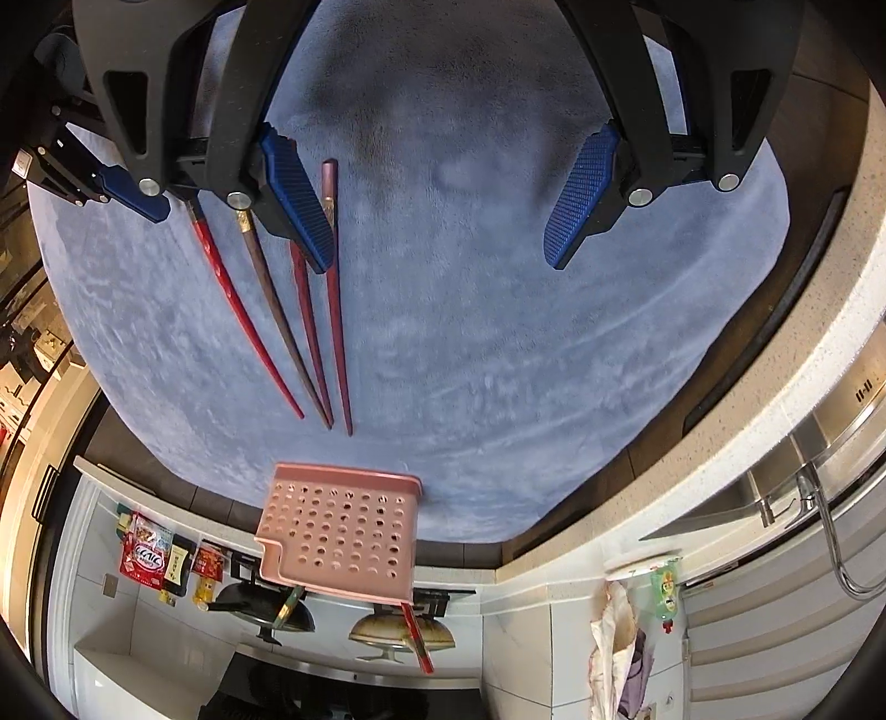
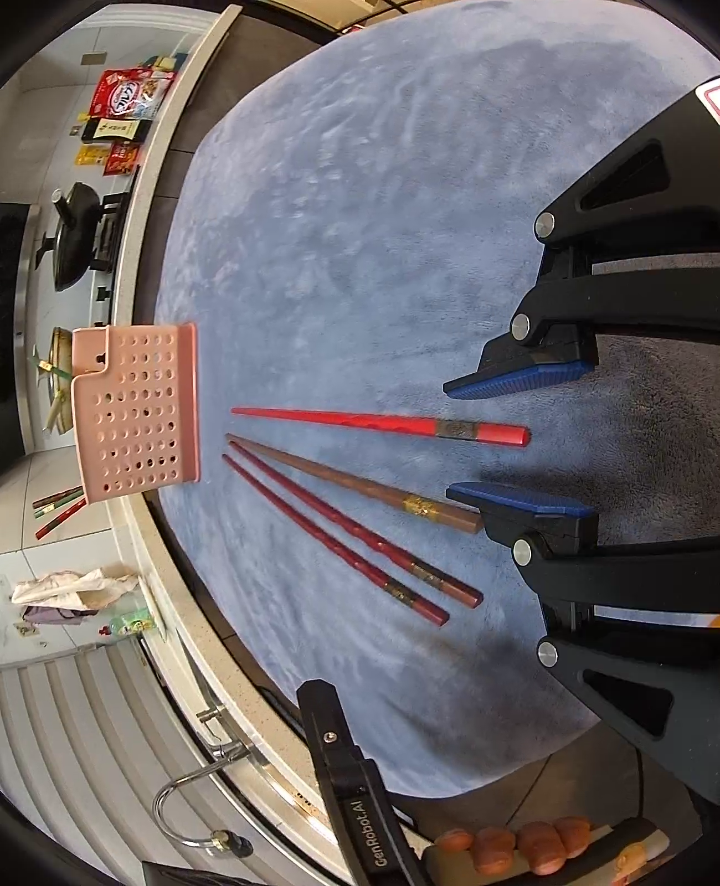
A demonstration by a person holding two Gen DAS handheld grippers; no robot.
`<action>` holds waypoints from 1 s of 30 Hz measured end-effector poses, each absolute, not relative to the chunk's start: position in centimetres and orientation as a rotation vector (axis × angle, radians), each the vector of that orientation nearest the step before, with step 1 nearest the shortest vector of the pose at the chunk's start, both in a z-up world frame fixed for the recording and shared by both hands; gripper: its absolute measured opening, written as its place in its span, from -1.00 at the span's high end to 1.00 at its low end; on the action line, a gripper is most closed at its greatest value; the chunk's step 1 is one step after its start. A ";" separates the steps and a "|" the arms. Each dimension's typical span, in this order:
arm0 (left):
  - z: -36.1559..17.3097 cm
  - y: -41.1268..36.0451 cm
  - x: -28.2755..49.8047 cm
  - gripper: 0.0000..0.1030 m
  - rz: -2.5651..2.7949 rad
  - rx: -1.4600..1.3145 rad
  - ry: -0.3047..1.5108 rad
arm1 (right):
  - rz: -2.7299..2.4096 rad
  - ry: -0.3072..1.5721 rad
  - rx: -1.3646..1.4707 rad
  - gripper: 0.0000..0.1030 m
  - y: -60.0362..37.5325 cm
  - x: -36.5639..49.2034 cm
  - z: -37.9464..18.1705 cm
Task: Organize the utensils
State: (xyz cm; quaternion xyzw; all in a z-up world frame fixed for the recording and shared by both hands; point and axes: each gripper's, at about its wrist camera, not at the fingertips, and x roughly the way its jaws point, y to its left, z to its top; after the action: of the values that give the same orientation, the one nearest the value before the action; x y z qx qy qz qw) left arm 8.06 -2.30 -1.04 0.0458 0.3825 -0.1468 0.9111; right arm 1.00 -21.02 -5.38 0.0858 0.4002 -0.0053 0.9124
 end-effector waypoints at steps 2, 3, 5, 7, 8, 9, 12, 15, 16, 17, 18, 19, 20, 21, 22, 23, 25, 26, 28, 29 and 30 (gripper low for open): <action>-1.5 -2.5 8.0 -0.44 -0.307 0.098 0.800 | -0.011 0.831 0.179 0.49 -21.0 1.1 -5.7; -1.7 -2.6 8.0 -0.44 -0.308 0.100 0.803 | -0.011 0.835 0.179 0.52 -21.1 1.2 -5.8; -2.0 -2.7 7.9 -0.44 -0.313 0.104 0.809 | -0.014 0.841 0.183 0.58 -21.1 1.3 -6.1; -2.3 -2.9 7.9 -0.44 -0.317 0.108 0.815 | -0.016 0.840 0.190 0.61 -21.3 1.3 -6.3; -2.4 -2.9 7.9 -0.44 -0.318 0.109 0.818 | -0.018 0.839 0.192 0.65 -21.4 1.2 -6.3; -2.6 -3.0 7.8 -0.44 -0.319 0.110 0.822 | -0.020 0.839 0.195 0.68 -21.5 1.2 -6.3; -3.0 -3.2 7.8 -0.44 -0.323 0.111 0.836 | -0.021 0.839 0.209 0.75 -21.9 1.3 -6.4; -3.3 -3.4 7.7 -0.44 -0.326 0.111 0.845 | -0.019 0.836 0.225 0.80 -22.2 1.2 -6.5; -3.4 -3.4 7.6 -0.44 -0.327 0.111 0.847 | -0.020 0.834 0.227 0.80 -22.2 1.2 -6.5; -3.5 -3.5 7.6 -0.44 -0.329 0.111 0.850 | -0.021 0.832 0.229 0.82 -22.2 1.1 -6.6; -3.7 -3.6 7.5 -0.44 -0.331 0.112 0.854 | -0.021 0.830 0.233 0.82 -22.3 1.1 -6.6; -3.8 -3.6 7.5 -0.44 -0.332 0.112 0.857 | -0.022 0.828 0.236 0.84 -22.3 1.0 -6.6; -4.0 -3.7 7.4 -0.44 -0.334 0.113 0.861 | -0.024 0.827 0.238 0.87 -22.4 1.0 -6.6; -4.1 -3.8 7.4 -0.44 -0.336 0.115 0.863 | -0.024 0.826 0.244 0.87 -22.4 0.9 -6.7; -4.1 -3.9 7.4 -0.44 -0.336 0.117 0.865 | -0.023 0.825 0.248 0.87 -22.5 0.9 -6.7; -4.3 -4.0 7.3 -0.44 -0.337 0.119 0.867 | -0.023 0.824 0.251 0.87 -22.6 0.8 -6.7; -4.5 -4.2 7.4 -0.44 -0.337 0.120 0.872 | -0.022 0.823 0.252 0.87 -22.6 0.9 -6.7; -4.6 -4.2 7.4 -0.44 -0.336 0.119 0.875 | -0.022 0.824 0.252 0.87 -22.6 0.9 -6.7; -4.8 -4.2 7.5 -0.44 -0.334 0.118 0.879 | -0.022 0.823 0.254 0.87 -22.6 0.8 -6.8; -5.0 -4.3 7.6 -0.44 -0.333 0.118 0.882 | -0.022 0.822 0.255 0.87 -22.7 0.8 -6.8; -5.1 -4.3 7.6 -0.44 -0.331 0.118 0.886 | -0.022 0.821 0.256 0.87 -22.7 0.8 -6.8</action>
State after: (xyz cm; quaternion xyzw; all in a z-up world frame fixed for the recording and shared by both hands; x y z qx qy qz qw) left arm 7.63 -4.31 -5.13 0.0568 0.4263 -0.1591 0.8887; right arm 0.79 -22.68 -6.81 0.1243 0.3981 -0.0109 0.9088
